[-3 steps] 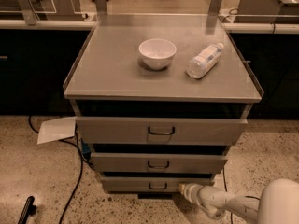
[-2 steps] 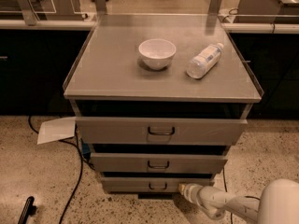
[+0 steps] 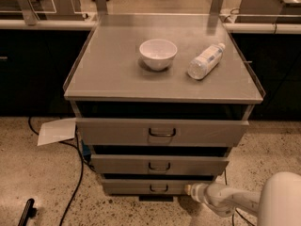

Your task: Close bottom drawer

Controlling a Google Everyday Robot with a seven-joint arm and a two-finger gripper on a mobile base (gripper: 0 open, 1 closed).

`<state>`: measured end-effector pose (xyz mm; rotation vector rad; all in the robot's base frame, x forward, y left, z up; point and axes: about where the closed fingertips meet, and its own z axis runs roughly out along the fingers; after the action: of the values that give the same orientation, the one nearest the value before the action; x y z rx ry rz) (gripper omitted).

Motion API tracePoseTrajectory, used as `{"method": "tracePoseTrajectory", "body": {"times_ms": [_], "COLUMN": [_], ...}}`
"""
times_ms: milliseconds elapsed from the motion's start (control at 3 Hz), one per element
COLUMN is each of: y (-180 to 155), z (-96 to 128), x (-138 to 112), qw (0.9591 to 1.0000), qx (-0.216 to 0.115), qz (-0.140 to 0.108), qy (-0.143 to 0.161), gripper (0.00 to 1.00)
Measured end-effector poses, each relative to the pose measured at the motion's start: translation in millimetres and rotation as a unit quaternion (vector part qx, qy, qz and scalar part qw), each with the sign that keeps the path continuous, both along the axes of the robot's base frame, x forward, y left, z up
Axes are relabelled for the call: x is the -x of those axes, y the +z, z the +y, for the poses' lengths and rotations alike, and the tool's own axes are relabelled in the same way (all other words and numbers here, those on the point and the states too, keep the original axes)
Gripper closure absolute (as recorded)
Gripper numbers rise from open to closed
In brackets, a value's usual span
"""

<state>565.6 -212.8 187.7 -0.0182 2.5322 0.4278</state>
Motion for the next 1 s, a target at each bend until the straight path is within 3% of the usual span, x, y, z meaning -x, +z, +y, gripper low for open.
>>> {"method": "tracePoseTrajectory", "body": {"times_ms": [333,1000], "y": [17.5,18.6], "z": [-29.1,-29.6], "x": [14.1,13.8], "qw": [0.9999,0.9999], "qx": [0.002,0.002], "qz": [0.012,0.012], "qy": [-0.003,-0.003], "gripper": [1.0,0.58]}}
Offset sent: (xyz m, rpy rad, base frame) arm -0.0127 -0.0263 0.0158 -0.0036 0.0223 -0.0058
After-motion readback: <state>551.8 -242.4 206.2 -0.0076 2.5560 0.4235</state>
